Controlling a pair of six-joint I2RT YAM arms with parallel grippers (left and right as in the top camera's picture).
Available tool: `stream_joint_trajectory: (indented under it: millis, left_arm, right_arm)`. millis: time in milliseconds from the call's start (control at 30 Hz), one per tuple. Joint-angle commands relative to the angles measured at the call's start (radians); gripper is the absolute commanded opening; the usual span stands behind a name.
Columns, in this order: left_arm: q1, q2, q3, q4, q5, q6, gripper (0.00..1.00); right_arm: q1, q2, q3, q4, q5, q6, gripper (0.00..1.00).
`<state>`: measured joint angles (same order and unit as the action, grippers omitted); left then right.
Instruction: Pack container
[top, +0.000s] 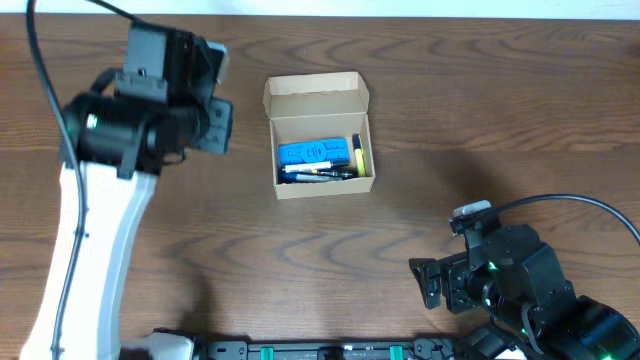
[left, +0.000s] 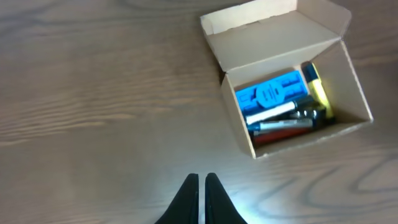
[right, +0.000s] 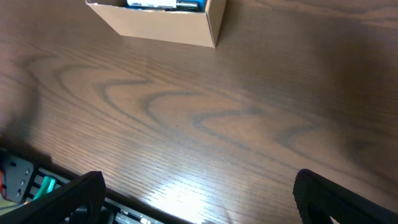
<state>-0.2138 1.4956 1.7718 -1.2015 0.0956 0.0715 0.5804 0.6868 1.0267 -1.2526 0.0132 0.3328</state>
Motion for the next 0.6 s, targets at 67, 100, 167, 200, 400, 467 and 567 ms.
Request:
stream_joint_trajectory:
  millis: [67, 100, 167, 200, 400, 467, 567]
  left_arm:
    - [0.049, 0.151, -0.001, 0.106, 0.108, 0.018, 0.06]
    - [0.055, 0.186, -0.001, 0.134, 0.128, 0.018, 0.06]
    - [0.066, 0.246, -0.001, 0.186, 0.175, 0.018, 0.06]
    - [0.074, 0.281, -0.001, 0.217, 0.2, 0.018, 0.06]
    - [0.124, 0.451, -0.001, 0.362, 0.274, -0.052, 0.06]
    - [0.141, 0.509, -0.001, 0.394, 0.292, -0.082, 0.06]
    - [0.157, 0.577, -0.001, 0.426, 0.291, -0.117, 0.06]
  right_arm:
    - [0.009, 0.0, -0.002, 0.073, 0.048, 0.011, 0.99]
    - [0.01, 0.0, -0.002, 0.113, 0.023, 0.012, 0.99]
    - [0.01, 0.0, -0.002, 0.148, -0.034, 0.011, 0.99]
    - [0.01, 0.0, -0.003, 0.17, -0.042, 0.011, 0.99]
    - [0.008, 0.045, -0.066, 0.396, 0.101, 0.003, 0.84]
    - [-0.006, 0.106, -0.108, 0.485, 0.119, 0.003, 0.5]
    - [-0.053, 0.228, -0.139, 0.586, 0.118, 0.003, 0.22]
